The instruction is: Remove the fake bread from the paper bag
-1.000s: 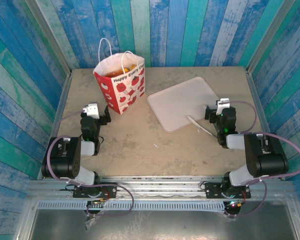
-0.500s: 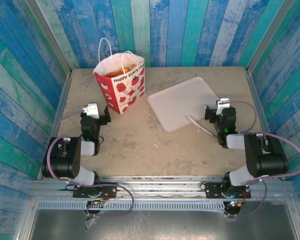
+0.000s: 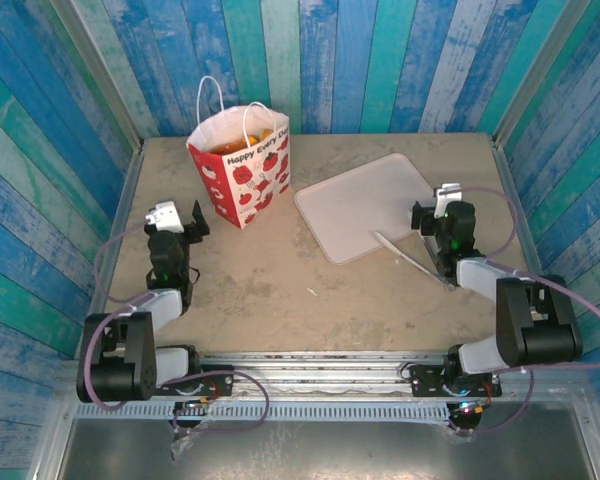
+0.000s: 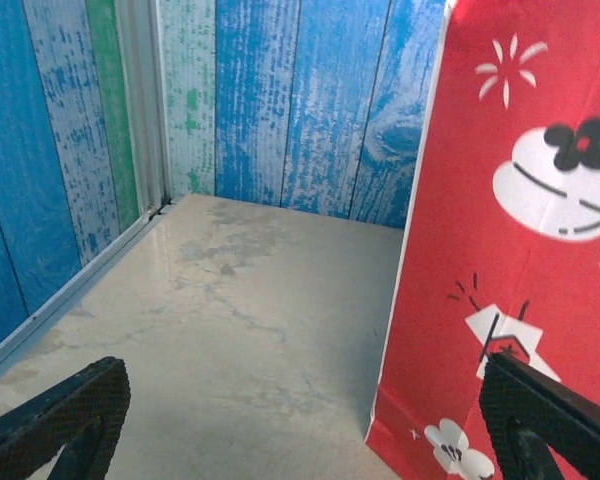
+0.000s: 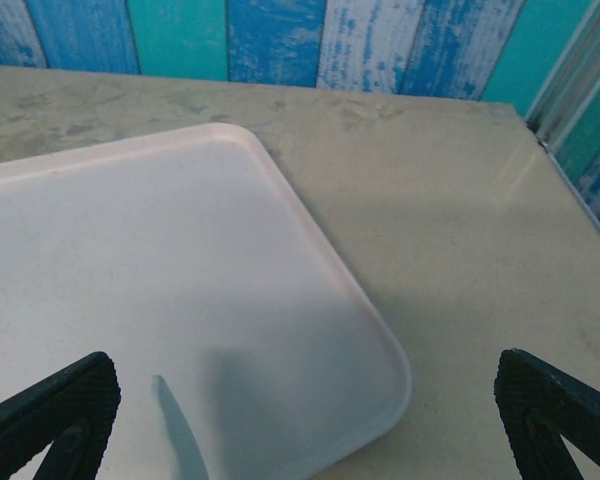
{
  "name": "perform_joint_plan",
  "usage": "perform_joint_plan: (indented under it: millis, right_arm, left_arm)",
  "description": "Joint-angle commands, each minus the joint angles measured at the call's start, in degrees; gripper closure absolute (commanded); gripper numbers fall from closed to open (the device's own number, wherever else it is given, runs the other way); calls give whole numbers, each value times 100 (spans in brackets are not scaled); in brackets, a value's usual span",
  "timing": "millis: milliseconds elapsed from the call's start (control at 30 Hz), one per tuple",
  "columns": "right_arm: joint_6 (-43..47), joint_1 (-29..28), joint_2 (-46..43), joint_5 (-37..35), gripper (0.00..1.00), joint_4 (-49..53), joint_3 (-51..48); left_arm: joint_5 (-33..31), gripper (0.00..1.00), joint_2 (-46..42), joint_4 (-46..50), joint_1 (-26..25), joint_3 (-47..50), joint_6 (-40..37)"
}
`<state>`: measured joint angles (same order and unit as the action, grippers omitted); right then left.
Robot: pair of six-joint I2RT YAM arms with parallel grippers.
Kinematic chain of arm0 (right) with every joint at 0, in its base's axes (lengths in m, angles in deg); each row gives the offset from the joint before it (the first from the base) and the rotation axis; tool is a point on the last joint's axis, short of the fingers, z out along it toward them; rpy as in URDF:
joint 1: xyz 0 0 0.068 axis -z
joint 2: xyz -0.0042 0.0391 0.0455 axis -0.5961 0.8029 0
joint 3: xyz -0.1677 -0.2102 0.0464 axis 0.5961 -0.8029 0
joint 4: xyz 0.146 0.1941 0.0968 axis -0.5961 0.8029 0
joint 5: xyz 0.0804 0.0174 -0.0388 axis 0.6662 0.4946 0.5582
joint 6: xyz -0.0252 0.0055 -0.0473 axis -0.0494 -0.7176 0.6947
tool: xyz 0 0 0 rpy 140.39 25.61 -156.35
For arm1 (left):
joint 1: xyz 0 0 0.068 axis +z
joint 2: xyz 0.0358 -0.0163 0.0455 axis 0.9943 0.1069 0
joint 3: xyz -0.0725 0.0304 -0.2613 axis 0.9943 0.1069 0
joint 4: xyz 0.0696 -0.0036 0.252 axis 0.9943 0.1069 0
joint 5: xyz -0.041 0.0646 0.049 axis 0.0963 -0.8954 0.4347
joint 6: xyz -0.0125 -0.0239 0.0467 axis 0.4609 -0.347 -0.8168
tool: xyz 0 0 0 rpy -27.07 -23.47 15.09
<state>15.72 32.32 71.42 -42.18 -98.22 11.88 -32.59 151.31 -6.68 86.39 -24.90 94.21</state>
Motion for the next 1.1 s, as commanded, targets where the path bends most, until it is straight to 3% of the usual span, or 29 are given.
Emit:
perform_joint_plan:
  millis: [0, 267, 433, 800, 1067]
  right_arm:
    - [-491, -12, -99, -638, 0, 1356, 568]
    - [-2306, -25, 909, -1098, 0, 4402, 2734]
    - [-2549, -55, 1643, -1003, 0, 5649, 4008]
    - [-2302, -61, 1364, -120, 0, 5164, 3923]
    - [-2634, -12, 924, -212, 0, 5207, 3783]
  left_arm:
    - [-404, 6, -425, 672, 20, -380, 136]
    - [-957, 6, -973, 2075, 29, -1430, 594]
    - [-768, 6, -648, 3554, 33, -2888, 825]
    - [579, 6, 1720, 6401, 45, -7058, 381]
    - [1489, 6, 3742, 8415, 44, -10019, -169]
